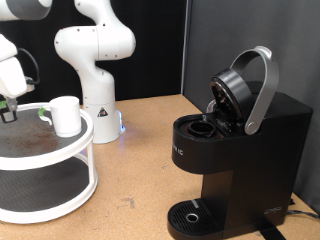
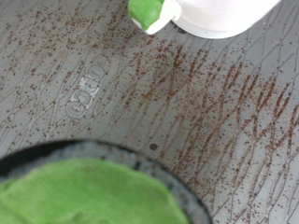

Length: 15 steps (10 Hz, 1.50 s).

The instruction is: Make a cup of coffee with the keurig machine

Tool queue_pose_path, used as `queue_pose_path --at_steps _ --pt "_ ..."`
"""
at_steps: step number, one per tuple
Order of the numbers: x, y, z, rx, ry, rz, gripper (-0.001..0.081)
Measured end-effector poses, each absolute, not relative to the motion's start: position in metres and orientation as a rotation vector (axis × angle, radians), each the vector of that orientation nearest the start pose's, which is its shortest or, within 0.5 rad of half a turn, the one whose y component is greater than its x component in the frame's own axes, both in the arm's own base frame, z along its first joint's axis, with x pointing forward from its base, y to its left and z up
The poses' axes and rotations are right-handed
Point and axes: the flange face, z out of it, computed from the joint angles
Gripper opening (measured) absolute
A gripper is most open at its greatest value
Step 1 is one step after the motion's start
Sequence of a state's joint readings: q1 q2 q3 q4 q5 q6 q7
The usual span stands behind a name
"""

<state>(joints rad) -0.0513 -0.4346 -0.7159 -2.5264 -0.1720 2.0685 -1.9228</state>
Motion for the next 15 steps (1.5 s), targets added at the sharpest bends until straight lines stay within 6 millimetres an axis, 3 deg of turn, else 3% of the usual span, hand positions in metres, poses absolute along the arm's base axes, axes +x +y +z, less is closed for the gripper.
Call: queue_pose_path --at_steps 2,5,7,8,10,15 --pt "0.301 -0.277 0.382 -2.436 -1.659 -0.279 0.0492" --pt "0.337 -0.247 0.398 -2.505 -1.347 -0.511 0.0492" --pt "0.354 -0.232 0.404 -2.565 -1.233 -0.545 0.0492" --pt "0.353 -0.232 0.404 -2.555 -1.245 -0.542 0.0492" --pt "0.355 -0.220 0.410 -2.436 -1.177 -0.534 0.0492" --pt "0.397 -0.182 0.450 -2.187 -1.007 -0.592 0.0492"
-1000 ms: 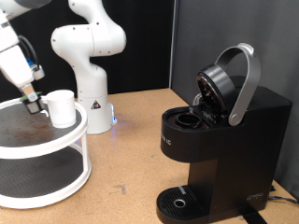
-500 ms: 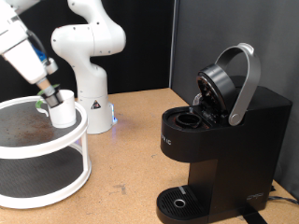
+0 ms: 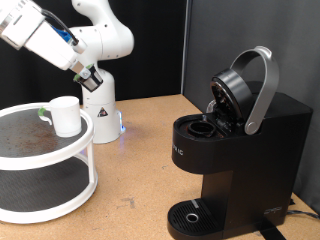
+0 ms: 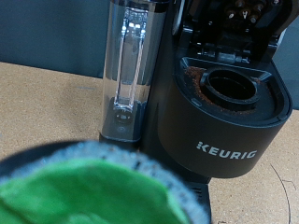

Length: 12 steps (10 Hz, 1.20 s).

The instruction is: Make a cup of coffee with the keurig machine

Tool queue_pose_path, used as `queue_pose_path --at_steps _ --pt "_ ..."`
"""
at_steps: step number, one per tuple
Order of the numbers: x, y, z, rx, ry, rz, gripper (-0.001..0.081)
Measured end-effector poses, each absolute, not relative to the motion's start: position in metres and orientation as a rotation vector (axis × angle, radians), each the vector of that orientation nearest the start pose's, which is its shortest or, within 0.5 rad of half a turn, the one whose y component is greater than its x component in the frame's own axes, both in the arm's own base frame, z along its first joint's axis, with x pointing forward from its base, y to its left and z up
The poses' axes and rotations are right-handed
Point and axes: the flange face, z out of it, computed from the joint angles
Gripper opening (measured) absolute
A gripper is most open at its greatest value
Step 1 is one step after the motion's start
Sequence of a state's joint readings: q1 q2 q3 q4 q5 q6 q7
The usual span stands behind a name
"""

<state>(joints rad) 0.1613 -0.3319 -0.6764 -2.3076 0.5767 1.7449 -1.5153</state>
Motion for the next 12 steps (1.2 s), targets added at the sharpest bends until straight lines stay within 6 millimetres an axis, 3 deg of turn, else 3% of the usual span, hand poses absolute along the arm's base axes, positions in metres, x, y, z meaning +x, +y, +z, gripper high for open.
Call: queue_pose_path --at_steps 3,5,9,12 --pt "0.397 -0.170 0.454 -2.074 -0.945 -0.584 0.0492" --pt "0.415 -0.152 0.467 -1.990 -0.893 -0.574 0.0492" --pt "0.458 -0.123 0.476 -2.082 -0.821 -0.649 0.0492" --pt "0.458 -0.118 0.474 -2.078 -0.797 -0.642 0.0492"
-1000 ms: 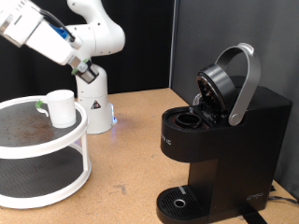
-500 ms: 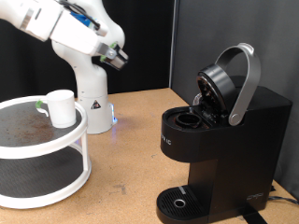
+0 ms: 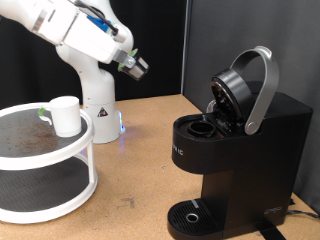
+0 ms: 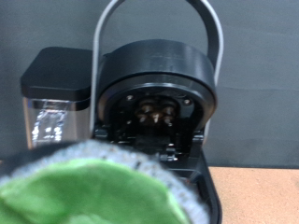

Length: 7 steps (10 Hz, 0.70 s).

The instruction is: Make a cup of coffee with the keurig machine

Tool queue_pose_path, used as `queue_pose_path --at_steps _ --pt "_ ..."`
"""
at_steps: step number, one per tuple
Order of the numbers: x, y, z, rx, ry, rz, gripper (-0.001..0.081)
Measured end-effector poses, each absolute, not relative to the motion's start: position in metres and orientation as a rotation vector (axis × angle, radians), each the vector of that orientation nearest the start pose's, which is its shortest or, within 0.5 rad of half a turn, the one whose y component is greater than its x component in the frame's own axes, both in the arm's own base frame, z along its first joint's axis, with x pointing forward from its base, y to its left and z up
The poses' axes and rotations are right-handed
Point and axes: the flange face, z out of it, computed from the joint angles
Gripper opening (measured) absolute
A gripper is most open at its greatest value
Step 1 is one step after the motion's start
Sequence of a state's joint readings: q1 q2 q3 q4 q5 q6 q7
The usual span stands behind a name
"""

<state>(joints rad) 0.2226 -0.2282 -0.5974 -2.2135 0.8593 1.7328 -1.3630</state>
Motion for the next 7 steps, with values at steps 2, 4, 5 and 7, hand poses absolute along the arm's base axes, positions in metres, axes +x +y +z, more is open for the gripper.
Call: queue_pose_path --at_steps 2,4,5,7 --pt "0.470 -0.093 0.475 -2.106 -0.783 -0.650 0.0492" --pt "0.480 -0.059 0.481 -2.102 -0.811 -0.654 0.0492" --pt "0.481 -0.043 0.486 -2.085 -0.834 -0.658 0.0492" --pt "0.480 -0.027 0.493 -2.074 -0.851 -0.646 0.0492"
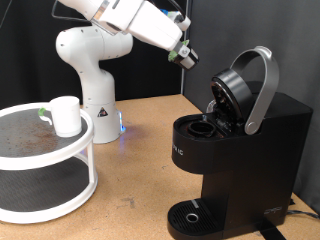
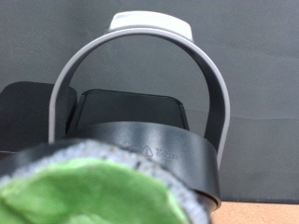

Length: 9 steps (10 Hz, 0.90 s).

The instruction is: Make a cup of coffee with the keurig machine

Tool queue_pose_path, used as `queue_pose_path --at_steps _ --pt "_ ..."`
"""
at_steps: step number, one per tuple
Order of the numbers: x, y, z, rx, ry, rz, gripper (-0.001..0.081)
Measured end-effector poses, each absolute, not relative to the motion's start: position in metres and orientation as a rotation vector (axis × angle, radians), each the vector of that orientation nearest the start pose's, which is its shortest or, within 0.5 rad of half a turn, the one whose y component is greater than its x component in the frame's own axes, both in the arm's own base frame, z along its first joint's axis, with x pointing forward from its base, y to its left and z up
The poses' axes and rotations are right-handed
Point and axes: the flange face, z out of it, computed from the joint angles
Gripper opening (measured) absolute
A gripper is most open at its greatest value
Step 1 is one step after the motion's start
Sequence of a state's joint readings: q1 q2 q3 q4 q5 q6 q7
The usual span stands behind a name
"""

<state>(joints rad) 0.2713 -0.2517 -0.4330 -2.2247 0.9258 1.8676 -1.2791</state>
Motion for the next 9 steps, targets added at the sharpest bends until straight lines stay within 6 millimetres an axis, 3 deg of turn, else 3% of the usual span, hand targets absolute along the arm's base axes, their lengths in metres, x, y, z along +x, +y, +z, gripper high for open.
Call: queue_pose_path --at_steps 2,9 --pt "0.481 -0.027 0.488 -2.078 -0.846 -0.635 0.0492" --pt "0.495 0.005 0.423 -2.204 -0.908 -0.564 0.0485"
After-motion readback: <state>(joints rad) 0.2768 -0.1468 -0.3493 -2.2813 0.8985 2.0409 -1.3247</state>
